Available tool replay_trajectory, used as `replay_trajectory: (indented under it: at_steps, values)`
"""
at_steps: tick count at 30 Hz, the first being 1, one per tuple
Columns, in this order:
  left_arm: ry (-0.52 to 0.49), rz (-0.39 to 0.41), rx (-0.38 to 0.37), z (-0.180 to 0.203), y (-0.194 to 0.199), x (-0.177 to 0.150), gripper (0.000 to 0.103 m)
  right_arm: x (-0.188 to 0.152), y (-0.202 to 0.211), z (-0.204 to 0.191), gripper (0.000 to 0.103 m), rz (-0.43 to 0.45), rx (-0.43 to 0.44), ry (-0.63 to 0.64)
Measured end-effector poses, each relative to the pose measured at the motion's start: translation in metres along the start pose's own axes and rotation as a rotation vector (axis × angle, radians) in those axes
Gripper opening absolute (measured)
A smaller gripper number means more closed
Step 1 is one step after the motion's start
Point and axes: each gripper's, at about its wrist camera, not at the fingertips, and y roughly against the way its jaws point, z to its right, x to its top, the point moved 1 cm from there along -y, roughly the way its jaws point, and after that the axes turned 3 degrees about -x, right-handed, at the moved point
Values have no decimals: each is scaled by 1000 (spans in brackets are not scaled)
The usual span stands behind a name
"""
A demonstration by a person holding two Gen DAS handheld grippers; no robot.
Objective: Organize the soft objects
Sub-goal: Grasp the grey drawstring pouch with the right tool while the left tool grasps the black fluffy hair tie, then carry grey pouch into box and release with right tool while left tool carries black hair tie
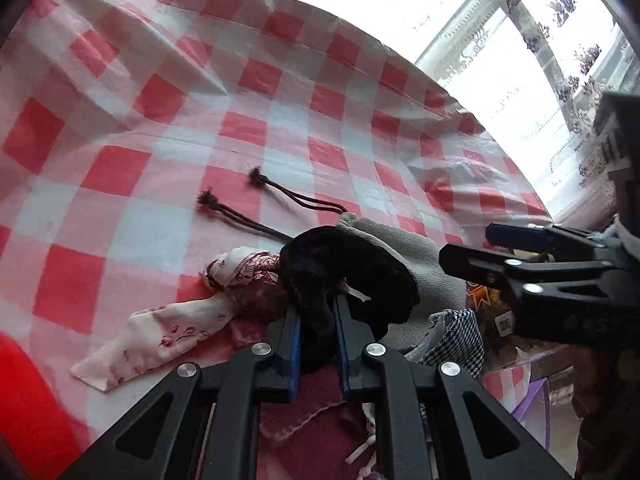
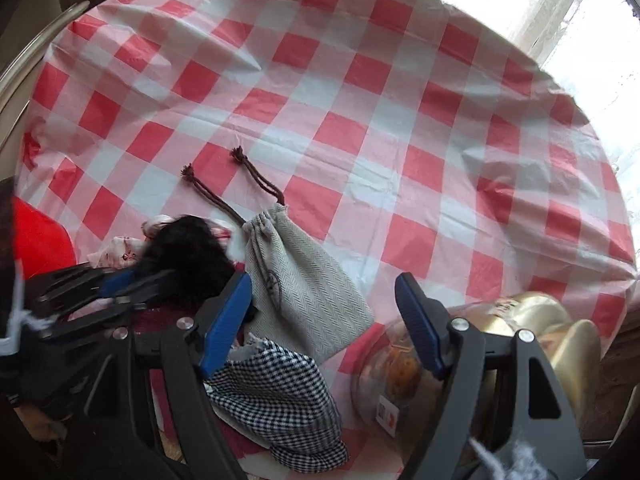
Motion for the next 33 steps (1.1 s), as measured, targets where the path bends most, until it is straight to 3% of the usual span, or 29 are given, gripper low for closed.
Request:
replay_trajectory:
  at_steps: [6,12,15,18,27,33]
  values:
    - [17,98,106,-5,51,-28,15,7,-23,-11,78,-40,2,36]
    - [14,117,110,-8,68,-48,15,5,-52,-25,76,-112,-67,157]
    - [8,136,116,-9,71,-48,15,3,-64,-25,19,-135,-89,196]
    - [9,137,112,-10,71,-48,15,3,-66,-27,15,-154,-48,197]
    - [-26,208,105,-3,84,-49,15,12,4,-22,13,60,-21,163]
    - [-49,261,89,6,101,-55,15,-12,83,-7,13,197,34,110]
